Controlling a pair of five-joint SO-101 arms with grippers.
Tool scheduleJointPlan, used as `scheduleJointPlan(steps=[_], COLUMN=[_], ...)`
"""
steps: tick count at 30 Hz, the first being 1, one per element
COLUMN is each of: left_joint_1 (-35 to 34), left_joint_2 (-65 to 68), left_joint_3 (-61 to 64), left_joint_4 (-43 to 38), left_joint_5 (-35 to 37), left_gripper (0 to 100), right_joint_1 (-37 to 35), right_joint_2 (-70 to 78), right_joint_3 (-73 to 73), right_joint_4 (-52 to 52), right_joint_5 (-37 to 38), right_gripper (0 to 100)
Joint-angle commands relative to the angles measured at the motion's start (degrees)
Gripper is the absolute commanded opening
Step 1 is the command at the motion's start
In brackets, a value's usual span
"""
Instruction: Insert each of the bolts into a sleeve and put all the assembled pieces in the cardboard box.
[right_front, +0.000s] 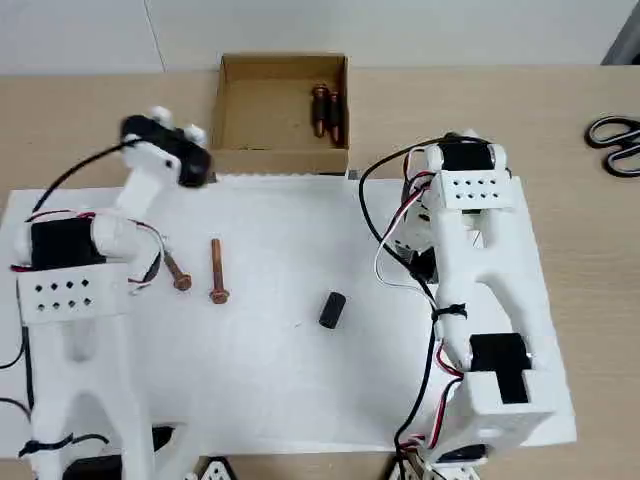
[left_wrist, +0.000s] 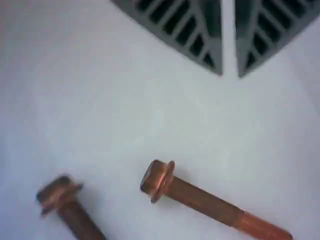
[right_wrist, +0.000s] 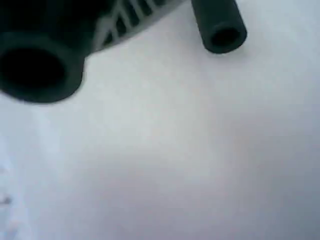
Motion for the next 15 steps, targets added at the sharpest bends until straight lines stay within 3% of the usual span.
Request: scheduleJointPlan(steps=[1,7,15], left_joint_1=[-0.4,-1.8,-6.8], left_joint_2=[0.2,0.2,0.2], left_joint_3=[-1.9,2.3,20.0], left_joint_4=[-0.9,-8.2,-26.1], left_joint_5=[-18.7,-39.9,-64.9], left_gripper=[1,1,1], right_joint_1=[0.8,0.9,0.9], right_joint_2=[-3.3,-3.3,-3.3], right_joint_3=[0.3,3.3,5.4], right_joint_4=[1.0,1.0,1.0], right_joint_5=[0.6,0.5,0.5], right_gripper=[0.2,0.2,0.2])
